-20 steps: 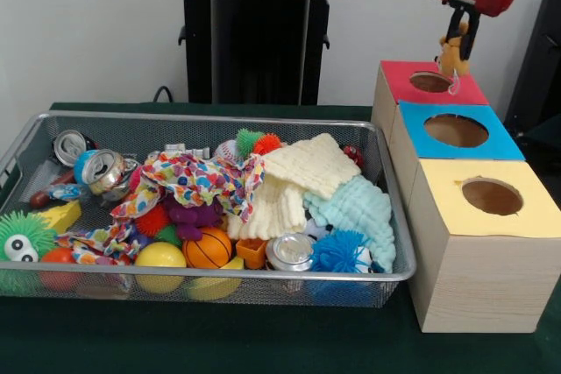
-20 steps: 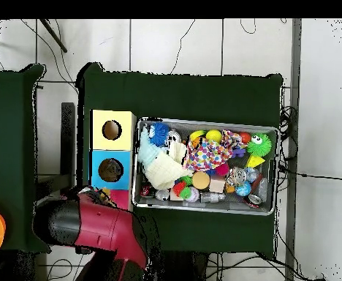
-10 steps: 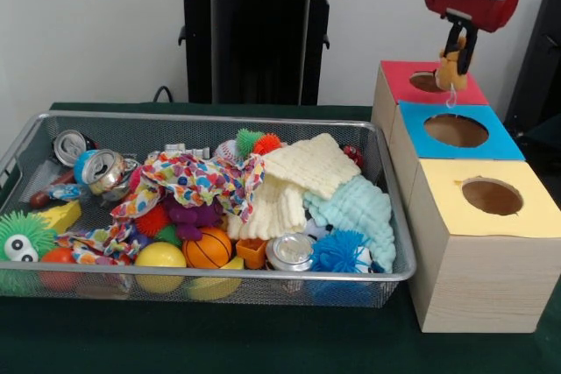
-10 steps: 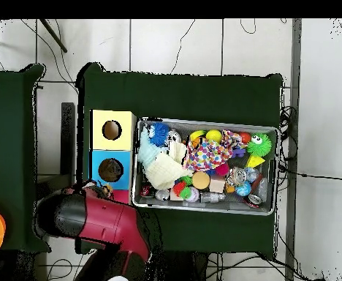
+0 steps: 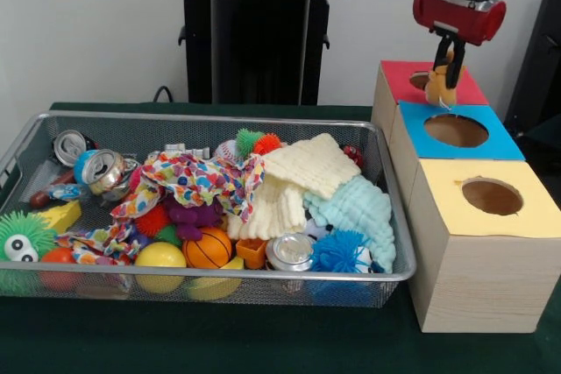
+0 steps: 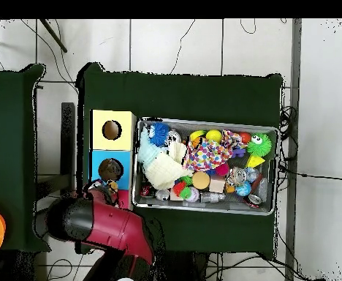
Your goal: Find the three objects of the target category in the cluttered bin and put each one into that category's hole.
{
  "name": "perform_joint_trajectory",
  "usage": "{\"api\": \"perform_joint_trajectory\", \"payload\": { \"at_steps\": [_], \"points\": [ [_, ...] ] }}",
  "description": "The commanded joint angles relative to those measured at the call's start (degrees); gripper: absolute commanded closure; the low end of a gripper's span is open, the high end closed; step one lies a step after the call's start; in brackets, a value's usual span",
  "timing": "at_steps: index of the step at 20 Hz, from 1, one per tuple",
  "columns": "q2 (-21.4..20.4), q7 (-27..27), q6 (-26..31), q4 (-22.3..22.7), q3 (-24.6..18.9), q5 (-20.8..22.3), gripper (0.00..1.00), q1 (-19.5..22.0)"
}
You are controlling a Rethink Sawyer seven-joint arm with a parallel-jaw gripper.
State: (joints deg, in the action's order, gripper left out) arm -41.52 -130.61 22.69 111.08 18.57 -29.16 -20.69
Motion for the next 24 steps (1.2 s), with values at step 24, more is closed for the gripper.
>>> {"api": "perform_joint_trajectory", "payload": {
  "at_steps": [24],
  "points": [
    [-2.5, -20.5, 0.7, 8.5, 0.0, -6.6, 1.0, -11.0]
  ]
}}
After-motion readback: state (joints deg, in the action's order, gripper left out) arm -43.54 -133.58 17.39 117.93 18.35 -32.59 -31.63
